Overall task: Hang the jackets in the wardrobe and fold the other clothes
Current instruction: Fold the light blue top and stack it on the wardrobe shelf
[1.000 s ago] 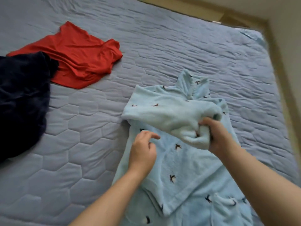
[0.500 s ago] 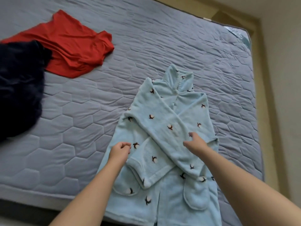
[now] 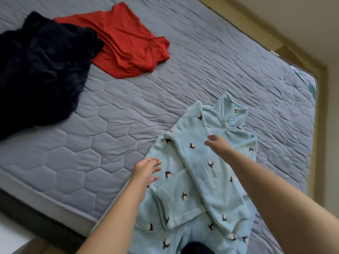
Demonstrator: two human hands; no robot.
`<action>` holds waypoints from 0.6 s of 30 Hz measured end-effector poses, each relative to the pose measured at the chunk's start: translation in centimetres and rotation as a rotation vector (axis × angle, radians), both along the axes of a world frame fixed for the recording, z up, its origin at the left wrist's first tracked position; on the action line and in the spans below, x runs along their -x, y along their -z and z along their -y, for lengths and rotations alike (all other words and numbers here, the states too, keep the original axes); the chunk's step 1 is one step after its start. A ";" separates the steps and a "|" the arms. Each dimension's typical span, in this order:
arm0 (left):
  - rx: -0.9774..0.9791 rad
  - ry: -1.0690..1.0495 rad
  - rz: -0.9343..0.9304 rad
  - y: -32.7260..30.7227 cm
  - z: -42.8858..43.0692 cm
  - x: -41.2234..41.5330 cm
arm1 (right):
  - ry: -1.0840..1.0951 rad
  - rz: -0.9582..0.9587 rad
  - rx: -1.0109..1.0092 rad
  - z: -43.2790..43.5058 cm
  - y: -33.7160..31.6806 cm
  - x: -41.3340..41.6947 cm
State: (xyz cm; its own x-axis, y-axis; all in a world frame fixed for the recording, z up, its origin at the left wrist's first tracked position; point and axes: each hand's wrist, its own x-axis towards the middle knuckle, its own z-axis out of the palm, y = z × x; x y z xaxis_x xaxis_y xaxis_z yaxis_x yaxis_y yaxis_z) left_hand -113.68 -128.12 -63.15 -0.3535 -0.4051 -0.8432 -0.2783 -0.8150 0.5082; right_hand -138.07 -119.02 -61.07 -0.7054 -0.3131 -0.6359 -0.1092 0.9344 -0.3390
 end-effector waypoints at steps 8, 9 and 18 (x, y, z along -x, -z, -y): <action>-0.126 -0.179 -0.058 8.8 0.4 9.2 | 0.084 -0.102 0.401 6.3 10.2 8.8; -0.156 -0.201 -0.100 9.4 0.6 10.5 | 0.093 -0.078 0.407 7.0 10.7 9.9; -0.073 -0.619 -0.254 13.5 3.2 16.5 | 0.216 0.275 0.619 11.0 12.6 14.4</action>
State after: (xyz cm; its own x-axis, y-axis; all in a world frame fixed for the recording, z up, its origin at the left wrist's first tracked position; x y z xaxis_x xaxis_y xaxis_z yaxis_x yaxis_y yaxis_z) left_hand -130.18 -131.29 -76.68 -0.2656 -0.5422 -0.7972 0.3725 -0.8204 0.4339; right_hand -152.44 -129.98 -73.67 -0.6316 -0.5460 -0.5504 0.2227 0.5523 -0.8034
